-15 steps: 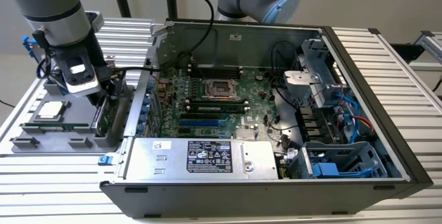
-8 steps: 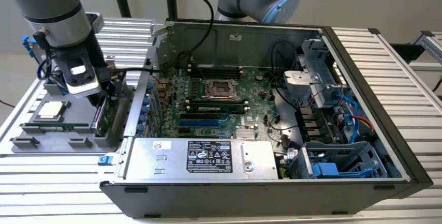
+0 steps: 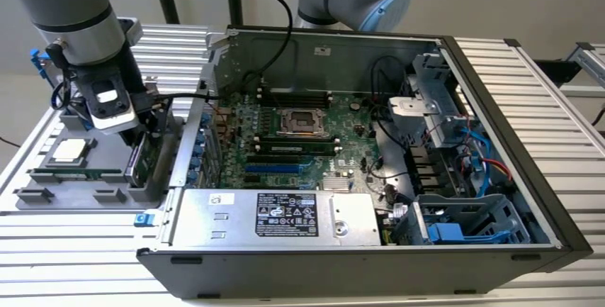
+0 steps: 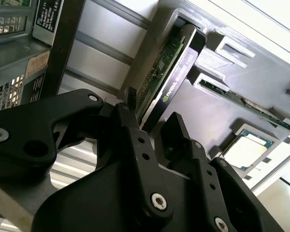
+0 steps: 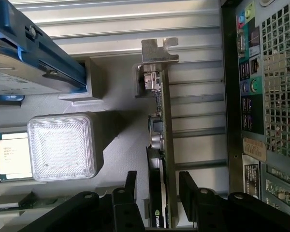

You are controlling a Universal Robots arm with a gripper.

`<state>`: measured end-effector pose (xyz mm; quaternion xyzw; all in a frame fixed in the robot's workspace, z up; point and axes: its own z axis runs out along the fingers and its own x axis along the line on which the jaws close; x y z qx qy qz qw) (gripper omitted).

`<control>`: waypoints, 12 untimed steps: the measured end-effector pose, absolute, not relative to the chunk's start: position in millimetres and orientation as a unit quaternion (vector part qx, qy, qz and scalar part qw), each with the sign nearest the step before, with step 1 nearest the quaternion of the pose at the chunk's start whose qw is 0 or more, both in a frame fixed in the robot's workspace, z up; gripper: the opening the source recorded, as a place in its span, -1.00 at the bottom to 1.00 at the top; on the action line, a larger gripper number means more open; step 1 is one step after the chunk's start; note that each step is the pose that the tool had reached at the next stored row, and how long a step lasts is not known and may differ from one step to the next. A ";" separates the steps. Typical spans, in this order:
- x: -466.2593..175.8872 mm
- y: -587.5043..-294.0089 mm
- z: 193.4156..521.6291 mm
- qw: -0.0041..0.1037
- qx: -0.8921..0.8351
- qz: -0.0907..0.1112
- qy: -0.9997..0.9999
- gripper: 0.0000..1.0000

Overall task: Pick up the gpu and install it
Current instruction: 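Pick up the gpu and move the gpu toward the slot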

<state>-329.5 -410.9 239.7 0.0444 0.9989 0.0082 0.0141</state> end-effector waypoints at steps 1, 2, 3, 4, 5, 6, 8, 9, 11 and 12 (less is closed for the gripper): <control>-329.5 -410.9 239.7 0.014 0.044 0.008 0.999 1.00; -329.6 -410.9 239.7 0.014 0.044 0.008 0.999 -1.00; -329.5 -410.9 239.7 0.014 0.044 0.008 0.999 -1.00; -329.6 -410.9 239.7 0.014 0.044 0.008 0.999 -1.00; -329.6 -410.9 239.8 0.014 0.044 0.008 0.999 -1.00; -329.6 -410.9 239.8 0.014 0.044 0.008 0.999 -1.00; -329.6 -410.9 239.7 0.014 0.044 0.008 0.999 -1.00; -329.5 -410.9 239.7 0.014 0.044 0.008 0.999 -1.00; -329.6 -410.9 239.7 0.014 0.044 0.008 0.999 -1.00; -329.5 -410.9 239.7 0.014 0.044 0.008 0.999 -1.00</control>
